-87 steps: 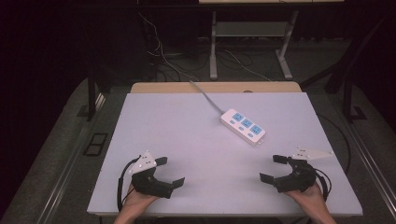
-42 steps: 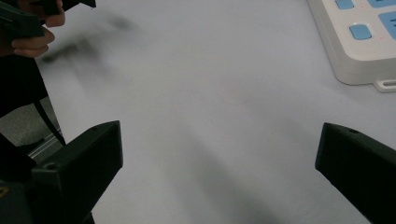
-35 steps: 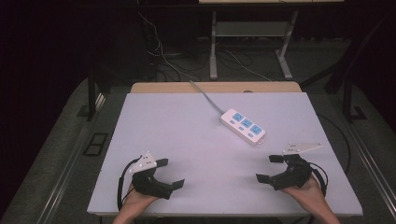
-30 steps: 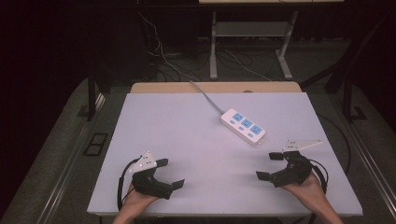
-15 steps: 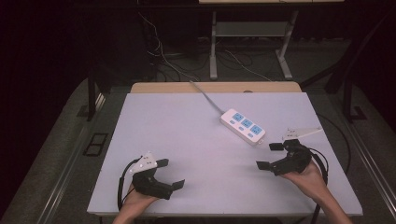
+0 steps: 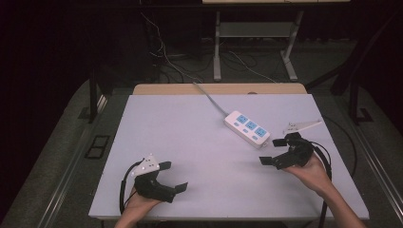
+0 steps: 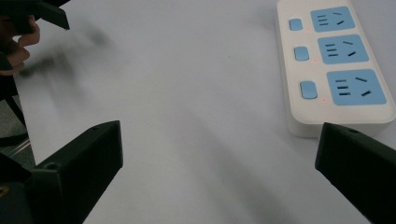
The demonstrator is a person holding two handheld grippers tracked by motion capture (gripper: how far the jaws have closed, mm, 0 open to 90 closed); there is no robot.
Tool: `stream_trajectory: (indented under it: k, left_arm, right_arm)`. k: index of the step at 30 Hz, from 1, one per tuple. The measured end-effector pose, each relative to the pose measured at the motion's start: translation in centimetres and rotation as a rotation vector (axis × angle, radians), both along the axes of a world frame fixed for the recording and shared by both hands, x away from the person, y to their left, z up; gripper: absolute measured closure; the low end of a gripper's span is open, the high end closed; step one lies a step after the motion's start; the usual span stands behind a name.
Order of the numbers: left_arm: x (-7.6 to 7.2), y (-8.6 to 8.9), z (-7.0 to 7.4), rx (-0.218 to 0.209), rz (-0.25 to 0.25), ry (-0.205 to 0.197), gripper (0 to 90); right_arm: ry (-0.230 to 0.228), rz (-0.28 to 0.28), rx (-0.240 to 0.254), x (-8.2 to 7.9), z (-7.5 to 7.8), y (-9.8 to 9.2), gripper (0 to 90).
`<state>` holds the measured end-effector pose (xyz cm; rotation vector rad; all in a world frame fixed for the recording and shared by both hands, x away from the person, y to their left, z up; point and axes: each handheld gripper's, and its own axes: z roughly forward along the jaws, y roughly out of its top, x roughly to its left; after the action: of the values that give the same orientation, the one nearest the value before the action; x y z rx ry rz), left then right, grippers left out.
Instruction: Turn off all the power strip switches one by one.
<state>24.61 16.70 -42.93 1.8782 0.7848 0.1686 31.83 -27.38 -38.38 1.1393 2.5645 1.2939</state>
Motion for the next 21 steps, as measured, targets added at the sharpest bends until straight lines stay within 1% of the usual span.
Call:
stream_trajectory:
  k: [4,10,12,19,20,21]
  left_arm:
    - [0.0,0.0,0.0,0.004,-0.004,-0.001,0.0]
    - [0.0,0.0,0.0,0.0,-0.005,-0.005,0.0]
    - [0.0,-0.1,0.0,0.0,-0.005,-0.006,0.0]
    - [0.0,-0.1,0.1,-0.005,-0.004,-0.007,0.0]
    - [0.1,-0.1,0.1,-0.007,-0.006,-0.006,0.0]
    - [0.1,-0.2,0.1,-0.02,-0.005,0.002,0.0]
  right_arm:
    - [0.002,0.003,-0.008,0.5,0.2,0.2,0.7]
    - [0.009,0.008,-0.021,1.7,0.4,0.4,0.7]
    - [0.013,0.007,-0.021,1.8,0.4,0.4,0.7]
    - [0.027,-0.004,-0.033,3.3,0.6,0.2,0.7]
    - [0.027,-0.004,-0.033,3.3,0.6,0.2,0.7]
    - [0.029,-0.007,-0.033,3.6,0.7,0.1,0.7]
